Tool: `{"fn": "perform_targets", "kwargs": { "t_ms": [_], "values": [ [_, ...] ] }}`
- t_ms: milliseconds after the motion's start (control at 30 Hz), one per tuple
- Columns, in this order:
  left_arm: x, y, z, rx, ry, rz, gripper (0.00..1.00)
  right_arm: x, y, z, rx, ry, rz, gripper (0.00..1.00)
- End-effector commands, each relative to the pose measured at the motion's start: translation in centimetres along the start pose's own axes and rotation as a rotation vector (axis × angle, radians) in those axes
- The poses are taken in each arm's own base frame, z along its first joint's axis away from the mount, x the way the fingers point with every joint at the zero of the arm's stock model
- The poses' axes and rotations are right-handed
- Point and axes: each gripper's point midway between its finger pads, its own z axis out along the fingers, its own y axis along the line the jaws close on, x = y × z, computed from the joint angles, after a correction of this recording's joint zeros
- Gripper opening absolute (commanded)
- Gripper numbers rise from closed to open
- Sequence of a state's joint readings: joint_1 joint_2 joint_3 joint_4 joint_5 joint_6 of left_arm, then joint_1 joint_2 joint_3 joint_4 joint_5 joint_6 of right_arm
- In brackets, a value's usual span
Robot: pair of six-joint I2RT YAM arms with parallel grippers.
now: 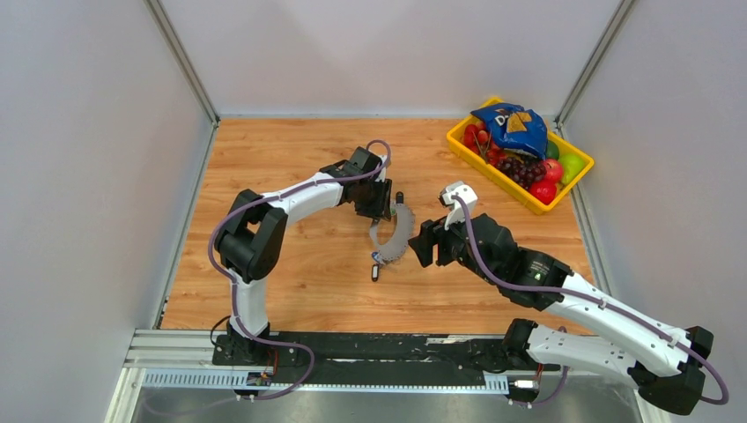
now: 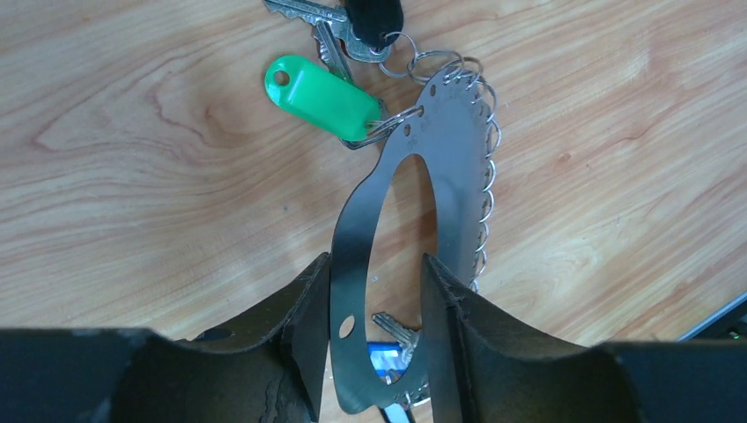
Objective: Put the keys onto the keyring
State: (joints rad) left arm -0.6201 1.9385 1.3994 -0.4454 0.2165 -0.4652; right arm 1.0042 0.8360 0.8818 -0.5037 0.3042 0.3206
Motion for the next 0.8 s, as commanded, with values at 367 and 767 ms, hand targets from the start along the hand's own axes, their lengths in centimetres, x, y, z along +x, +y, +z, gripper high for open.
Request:
{"fn": "perform_targets", "kwargs": {
  "t_ms": [367, 767],
  "values": [
    [-6.9, -1.7, -12.8, -0.074, -0.345, 0.201, 0.68, -2.4, -0.6, 1.2, 0.080, -0.059, 0.035, 1.00],
    [-6.9, -2.6, -23.3, -0.072, -0.615, 0.287, 0.99, -4.1, -1.9, 2.2, 0.190, -0.104, 0.011, 1.00]
  ]
}}
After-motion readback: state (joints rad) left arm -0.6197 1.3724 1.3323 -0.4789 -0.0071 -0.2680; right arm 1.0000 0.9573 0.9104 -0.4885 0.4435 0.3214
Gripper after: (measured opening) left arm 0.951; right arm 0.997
